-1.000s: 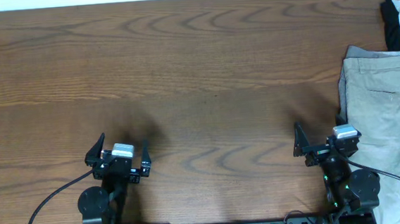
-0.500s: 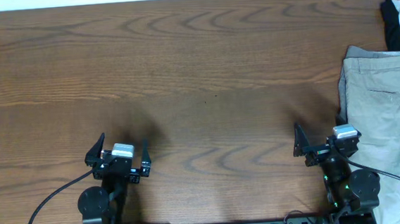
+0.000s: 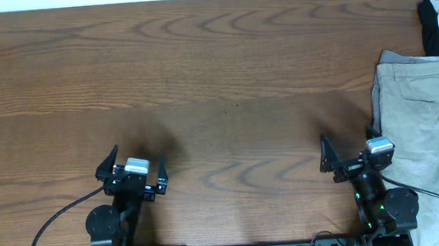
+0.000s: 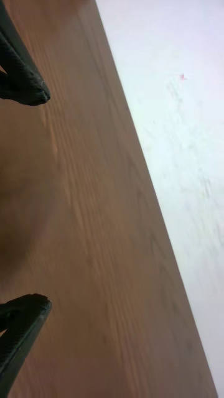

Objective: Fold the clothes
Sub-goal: 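Reach the right gripper to the khaki shorts pile and grasp the waistband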

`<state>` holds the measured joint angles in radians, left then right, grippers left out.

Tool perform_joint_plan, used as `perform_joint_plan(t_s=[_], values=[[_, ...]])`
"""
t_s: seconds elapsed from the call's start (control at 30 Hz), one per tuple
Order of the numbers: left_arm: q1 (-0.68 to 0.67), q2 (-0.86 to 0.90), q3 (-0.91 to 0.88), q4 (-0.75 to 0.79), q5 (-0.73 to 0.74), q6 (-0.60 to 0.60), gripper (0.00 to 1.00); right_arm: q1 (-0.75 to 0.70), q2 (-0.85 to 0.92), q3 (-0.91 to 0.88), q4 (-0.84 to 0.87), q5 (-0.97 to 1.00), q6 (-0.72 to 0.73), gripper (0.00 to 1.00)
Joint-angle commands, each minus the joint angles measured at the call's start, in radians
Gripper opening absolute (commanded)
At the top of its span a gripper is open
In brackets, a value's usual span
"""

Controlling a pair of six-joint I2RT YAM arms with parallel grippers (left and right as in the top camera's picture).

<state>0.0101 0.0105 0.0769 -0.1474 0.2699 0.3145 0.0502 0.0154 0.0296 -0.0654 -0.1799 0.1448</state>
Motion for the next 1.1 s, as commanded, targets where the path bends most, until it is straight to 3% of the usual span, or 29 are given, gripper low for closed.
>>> perform_joint_plan(t_s=[0.0, 0.13, 0.27, 0.43, 0.57, 0.83, 1.07], values=[[-0.002, -0.005, -0.023, 0.024, 0.141, -0.006, 0.98, 0.007, 0.001, -0.004, -0.006, -0.064, 0.191, 0.99], [-0.002, -0.005, 0.004, 0.065, 0.156, -0.122, 0.98, 0.007, 0.033, 0.003, 0.067, -0.063, 0.199, 0.99], [-0.002, 0.046, 0.101, 0.061, 0.156, -0.145, 0.98, 0.007, 0.132, 0.074, 0.075, -0.064, 0.2, 0.99], [-0.002, 0.282, 0.312, 0.028, 0.13, -0.198, 0.98, 0.007, 0.406, 0.286, 0.003, -0.056, 0.195, 0.99], [-0.002, 0.544, 0.557, -0.128, 0.131, -0.227, 0.98, 0.007, 0.679, 0.526, -0.132, -0.056, 0.161, 0.99], [-0.002, 1.021, 1.124, -0.582, 0.131, -0.227, 0.98, -0.019, 1.236, 1.061, -0.474, 0.049, 0.029, 0.99], [-0.002, 1.217, 1.35, -0.729, 0.139, -0.224, 0.98, -0.18, 1.638, 1.396, -0.53, 0.074, -0.004, 0.99]])
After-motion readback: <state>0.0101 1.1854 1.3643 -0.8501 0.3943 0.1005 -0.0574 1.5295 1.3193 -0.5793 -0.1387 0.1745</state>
